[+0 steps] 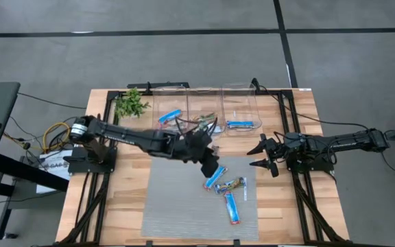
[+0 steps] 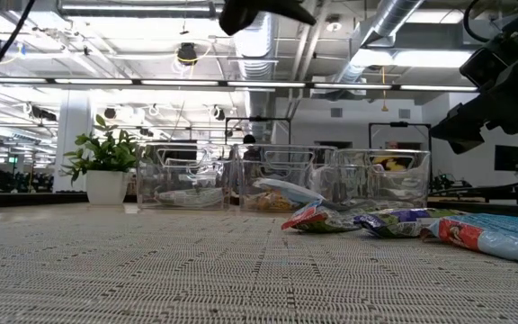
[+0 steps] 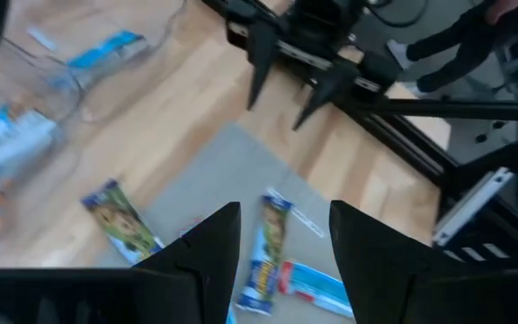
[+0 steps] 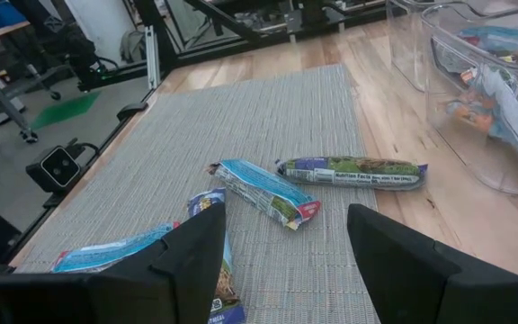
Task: Pick and place Granola Bars by type
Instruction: Put the red granola bar into the left transparent bin
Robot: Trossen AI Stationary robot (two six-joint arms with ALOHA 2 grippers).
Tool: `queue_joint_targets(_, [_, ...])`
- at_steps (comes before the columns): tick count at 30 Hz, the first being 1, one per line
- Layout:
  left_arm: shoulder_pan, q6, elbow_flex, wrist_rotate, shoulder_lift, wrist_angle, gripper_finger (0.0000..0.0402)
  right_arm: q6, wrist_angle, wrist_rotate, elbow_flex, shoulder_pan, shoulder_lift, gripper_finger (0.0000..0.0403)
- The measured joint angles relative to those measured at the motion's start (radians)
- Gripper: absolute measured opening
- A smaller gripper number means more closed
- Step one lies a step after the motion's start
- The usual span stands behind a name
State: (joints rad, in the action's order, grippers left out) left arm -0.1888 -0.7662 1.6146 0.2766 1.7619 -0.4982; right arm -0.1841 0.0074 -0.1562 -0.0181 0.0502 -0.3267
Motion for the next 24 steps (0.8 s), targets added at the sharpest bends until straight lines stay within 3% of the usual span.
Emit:
queue_joint_targets(7, [-0.025,-0.071,0.000,0.023,0.008,-0.009,0.0164,0.000,0.000,0.000,0.000,0.000,0.000,0.0226])
queue_joint_targets(13, [-0.022,-0.112,0.005,-0.056,0.097,-0.005,0.0164,0.000,0.000,0.000,0.000,0.000,0.000,0.0226])
queue_joint_targets(19, [-0.022,-0.135,0.102,-0.160,0.243,-0.035,0.0164,0.000,0.001,0.000,0.000,0.000,0.000,0.0226])
queue_joint_targets(24, [-0.022,-0.135,0.233,-0.184,0.361,-0.199,0.0164,0.000,0.000,0.000,0.000,0.000,0.000,0.0226])
